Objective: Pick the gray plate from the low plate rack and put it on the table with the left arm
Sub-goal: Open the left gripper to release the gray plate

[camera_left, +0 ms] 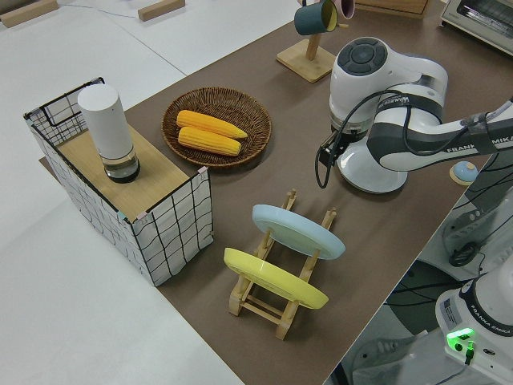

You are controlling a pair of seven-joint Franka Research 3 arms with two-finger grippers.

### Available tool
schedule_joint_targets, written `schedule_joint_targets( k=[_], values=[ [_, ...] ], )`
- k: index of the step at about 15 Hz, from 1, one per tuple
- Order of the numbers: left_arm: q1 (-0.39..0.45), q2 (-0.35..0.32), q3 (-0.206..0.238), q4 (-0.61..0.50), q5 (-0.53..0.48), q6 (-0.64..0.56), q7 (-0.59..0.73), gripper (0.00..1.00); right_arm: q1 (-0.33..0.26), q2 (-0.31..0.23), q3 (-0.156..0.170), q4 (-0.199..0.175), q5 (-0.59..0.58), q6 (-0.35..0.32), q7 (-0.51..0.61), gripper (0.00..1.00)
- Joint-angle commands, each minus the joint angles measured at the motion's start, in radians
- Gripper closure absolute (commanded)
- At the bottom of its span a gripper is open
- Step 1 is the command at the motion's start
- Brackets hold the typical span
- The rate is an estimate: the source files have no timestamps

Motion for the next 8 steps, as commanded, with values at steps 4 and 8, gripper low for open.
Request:
schedule_joint_targets(
  k=[4, 8],
  values=[
    [-0.014, -0.050, -0.046, 0.282, 0.265, -0.286, -0.316, 0.00, 0.007, 0.000, -0.006, 0.006, 0.003, -0.001, 0.004, 0.017],
    [-0.015, -0.039, -0.058, 0.450, 0.323, -0.422, -0.333, 0.00, 0.007, 0.000, -0.006, 0.006, 0.003, -0.001, 0.004, 0.017]
  ],
)
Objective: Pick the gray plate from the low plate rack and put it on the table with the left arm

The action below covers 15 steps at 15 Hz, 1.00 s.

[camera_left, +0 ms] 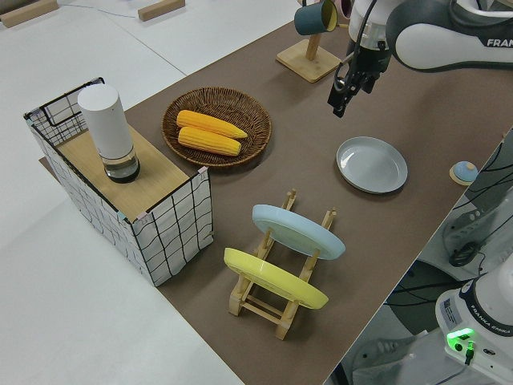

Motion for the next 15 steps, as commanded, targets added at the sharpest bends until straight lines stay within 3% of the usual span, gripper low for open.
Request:
schedule_joint_targets(
  k=[1, 6, 15],
  values=[
    [-0.007, 0.032, -0.005, 0.149, 0.040, -0.108, -0.032, 0.00, 0.007, 0.002, -0.006, 0.006, 0.003, -0.001, 0.004, 0.017],
    [-0.007, 0.032, -0.022, 0.232, 0.100, -0.181, -0.027, 0.00, 0.007, 0.000, -0.006, 0.006, 0.003, -0.001, 0.004, 0.017],
    [-0.009, 0.033, -0.050, 0.241, 0.155, -0.217, -0.018, 0.00, 0.007, 0.000, -0.006, 0.006, 0.003, -0.001, 0.004, 0.017]
  ],
)
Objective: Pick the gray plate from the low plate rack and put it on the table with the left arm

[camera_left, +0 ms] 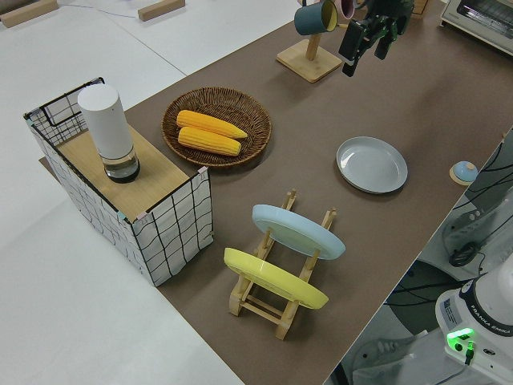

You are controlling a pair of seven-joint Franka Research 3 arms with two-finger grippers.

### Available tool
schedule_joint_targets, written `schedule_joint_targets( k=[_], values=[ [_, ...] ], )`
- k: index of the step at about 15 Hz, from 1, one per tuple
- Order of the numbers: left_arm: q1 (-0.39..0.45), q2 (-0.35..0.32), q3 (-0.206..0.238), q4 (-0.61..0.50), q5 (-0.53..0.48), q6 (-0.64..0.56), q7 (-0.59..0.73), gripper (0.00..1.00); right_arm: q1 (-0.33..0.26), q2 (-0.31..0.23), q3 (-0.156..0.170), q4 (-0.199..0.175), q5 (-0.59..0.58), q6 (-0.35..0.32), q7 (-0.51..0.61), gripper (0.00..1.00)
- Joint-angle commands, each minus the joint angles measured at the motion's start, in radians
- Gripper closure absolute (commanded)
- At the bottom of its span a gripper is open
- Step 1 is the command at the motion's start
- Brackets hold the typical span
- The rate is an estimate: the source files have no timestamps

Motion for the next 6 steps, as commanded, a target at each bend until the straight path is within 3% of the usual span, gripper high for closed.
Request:
schedule_joint_targets(
  k=[1, 6],
  values=[
    [-0.007, 0.017, -0.002, 0.030, 0.025, -0.026, -0.007, 0.00, 0.007, 0.000, -0.006, 0.006, 0.003, -0.001, 0.004, 0.017],
    [-0.007, 0.014, -0.003, 0.028, 0.027, -0.043, -0.014, 0.00, 0.007, 0.000, -0.006, 0.006, 0.003, -0.001, 0.004, 0.017]
  ],
)
